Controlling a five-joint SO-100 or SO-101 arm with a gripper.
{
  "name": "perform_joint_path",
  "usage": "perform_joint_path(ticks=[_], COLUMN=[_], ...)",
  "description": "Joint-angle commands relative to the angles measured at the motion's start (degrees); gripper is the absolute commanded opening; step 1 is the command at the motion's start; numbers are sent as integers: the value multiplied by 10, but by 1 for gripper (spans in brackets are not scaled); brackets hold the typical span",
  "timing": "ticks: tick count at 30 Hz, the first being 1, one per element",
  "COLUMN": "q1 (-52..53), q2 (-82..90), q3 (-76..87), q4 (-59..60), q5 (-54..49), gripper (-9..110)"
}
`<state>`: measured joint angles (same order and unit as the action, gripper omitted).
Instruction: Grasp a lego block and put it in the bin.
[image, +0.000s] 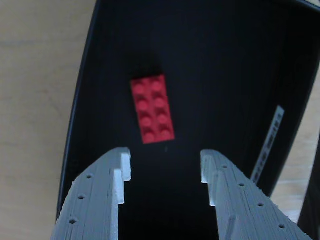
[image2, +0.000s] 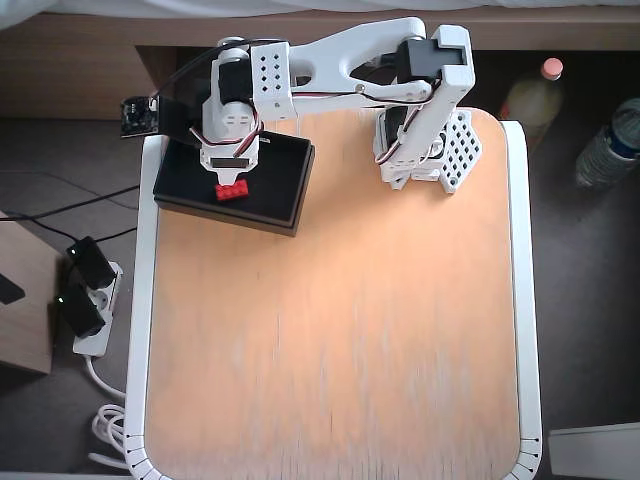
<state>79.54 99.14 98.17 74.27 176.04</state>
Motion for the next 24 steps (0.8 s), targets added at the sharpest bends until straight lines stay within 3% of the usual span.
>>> perform_joint_path(ticks=[1, 24], q1=[-7, -333], q2=[16, 246], q3=[-54, -51], q4=[-21, -28], q5=[-15, -60], gripper=[15, 15])
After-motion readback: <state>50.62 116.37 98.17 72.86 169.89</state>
